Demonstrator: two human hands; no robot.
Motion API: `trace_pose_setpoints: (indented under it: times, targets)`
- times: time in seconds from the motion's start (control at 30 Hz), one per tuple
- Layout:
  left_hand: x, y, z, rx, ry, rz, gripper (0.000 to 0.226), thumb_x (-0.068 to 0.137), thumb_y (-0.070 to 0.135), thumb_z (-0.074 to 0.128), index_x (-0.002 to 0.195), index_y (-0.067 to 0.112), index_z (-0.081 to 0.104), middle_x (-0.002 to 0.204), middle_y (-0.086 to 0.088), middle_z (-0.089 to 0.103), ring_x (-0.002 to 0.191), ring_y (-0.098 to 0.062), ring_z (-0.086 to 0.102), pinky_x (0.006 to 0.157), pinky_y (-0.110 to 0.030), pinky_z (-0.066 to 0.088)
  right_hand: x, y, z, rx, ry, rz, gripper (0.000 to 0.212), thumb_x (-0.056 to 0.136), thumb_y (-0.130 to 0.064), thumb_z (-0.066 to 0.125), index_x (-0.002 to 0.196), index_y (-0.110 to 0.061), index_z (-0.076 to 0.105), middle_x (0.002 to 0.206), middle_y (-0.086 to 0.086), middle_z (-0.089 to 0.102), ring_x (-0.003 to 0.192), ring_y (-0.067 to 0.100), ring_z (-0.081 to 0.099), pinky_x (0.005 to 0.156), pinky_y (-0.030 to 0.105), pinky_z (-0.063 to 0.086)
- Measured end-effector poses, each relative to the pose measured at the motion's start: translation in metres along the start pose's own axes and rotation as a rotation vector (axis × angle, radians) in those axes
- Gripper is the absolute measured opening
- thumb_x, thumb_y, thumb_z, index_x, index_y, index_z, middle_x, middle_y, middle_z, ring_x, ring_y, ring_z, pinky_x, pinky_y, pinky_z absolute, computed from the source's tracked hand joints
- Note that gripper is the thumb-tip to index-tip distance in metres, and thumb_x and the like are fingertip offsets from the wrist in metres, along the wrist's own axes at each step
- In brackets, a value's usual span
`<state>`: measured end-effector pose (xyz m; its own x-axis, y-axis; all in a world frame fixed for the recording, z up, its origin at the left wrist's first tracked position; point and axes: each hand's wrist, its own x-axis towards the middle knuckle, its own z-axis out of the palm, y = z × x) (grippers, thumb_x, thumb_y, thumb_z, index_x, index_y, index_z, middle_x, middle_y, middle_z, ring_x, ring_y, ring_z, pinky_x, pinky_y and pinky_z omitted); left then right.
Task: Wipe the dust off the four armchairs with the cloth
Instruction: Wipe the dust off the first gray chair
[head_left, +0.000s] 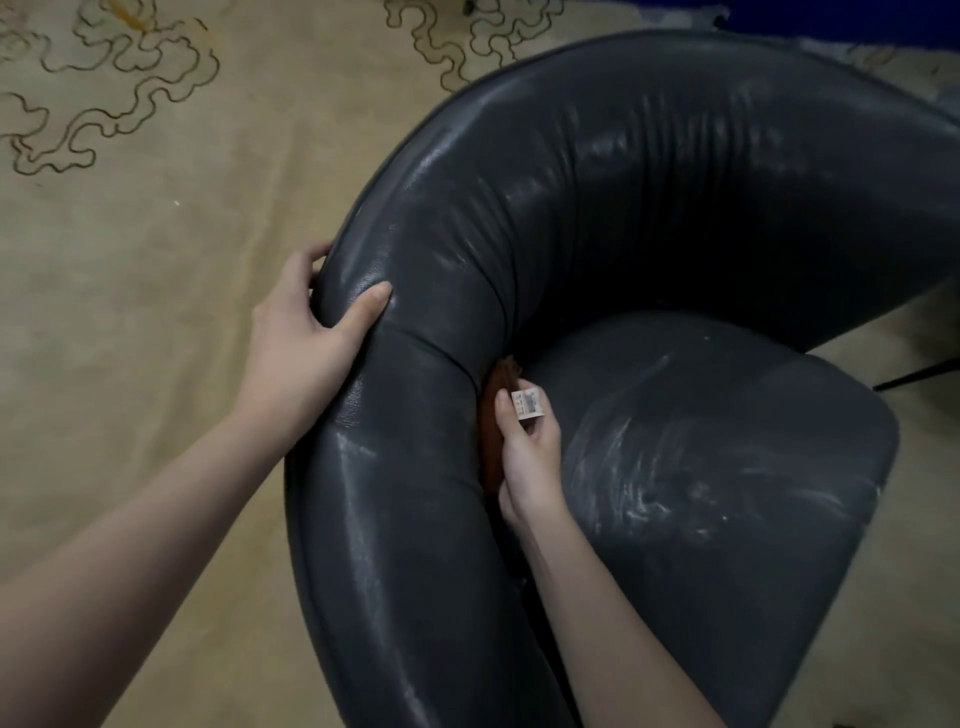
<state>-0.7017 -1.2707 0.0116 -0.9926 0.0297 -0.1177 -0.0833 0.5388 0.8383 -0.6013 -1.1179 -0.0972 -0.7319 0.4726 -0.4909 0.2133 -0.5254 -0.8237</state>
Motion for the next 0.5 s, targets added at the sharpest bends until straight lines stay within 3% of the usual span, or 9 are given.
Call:
trace_pose_setpoints:
  times: [0.07, 0.2, 0.43, 0.5]
  targets:
    - [0.000, 0.001, 0.000, -0.005, -0.002, -0.004, 0.049, 0.088, 0.045, 0.068, 0.132, 0.037, 0.047, 0.105, 0.029, 0.056, 0.102, 0.012, 0.055, 0.085, -0.011, 0.041, -0.005, -0.005, 0.003, -0.063, 0.009, -0.064, 0.019, 0.096, -0.010, 0.059, 0.096, -0.028, 0.067, 0.098, -0.003, 0.068, 0.094, 0.010, 0.062, 0.094, 0.031, 0.048]
    - [0.001, 0.001, -0.001, -0.019, -0.010, 0.003, 0.050, 0.088, 0.046, 0.068, 0.132, 0.034, 0.048, 0.108, 0.023, 0.058, 0.106, 0.000, 0.059, 0.094, -0.023, 0.045, -0.016, -0.016, 0.010, -0.146, 0.027, -0.162, 0.021, 0.096, -0.012, 0.060, 0.099, -0.032, 0.064, 0.101, -0.005, 0.066, 0.095, 0.007, 0.061, 0.091, 0.028, 0.047]
    - [0.000, 0.004, -0.003, -0.048, -0.030, 0.007, 0.050, 0.088, 0.043, 0.069, 0.132, 0.032, 0.049, 0.106, 0.026, 0.056, 0.109, -0.004, 0.059, 0.094, -0.022, 0.046, -0.036, -0.039, 0.021, -0.303, 0.017, -0.355, 0.022, 0.094, -0.015, 0.061, 0.106, -0.034, 0.061, 0.111, -0.005, 0.066, 0.107, 0.011, 0.062, 0.097, 0.030, 0.047]
    - [-0.001, 0.004, -0.003, -0.057, -0.028, 0.011, 0.050, 0.088, 0.042, 0.069, 0.133, 0.030, 0.049, 0.102, 0.029, 0.053, 0.106, -0.002, 0.058, 0.089, -0.012, 0.043, -0.042, -0.047, 0.025, -0.378, -0.009, -0.404, 0.020, 0.093, -0.014, 0.063, 0.107, -0.029, 0.062, 0.107, -0.008, 0.067, 0.105, 0.008, 0.062, 0.095, 0.026, 0.047]
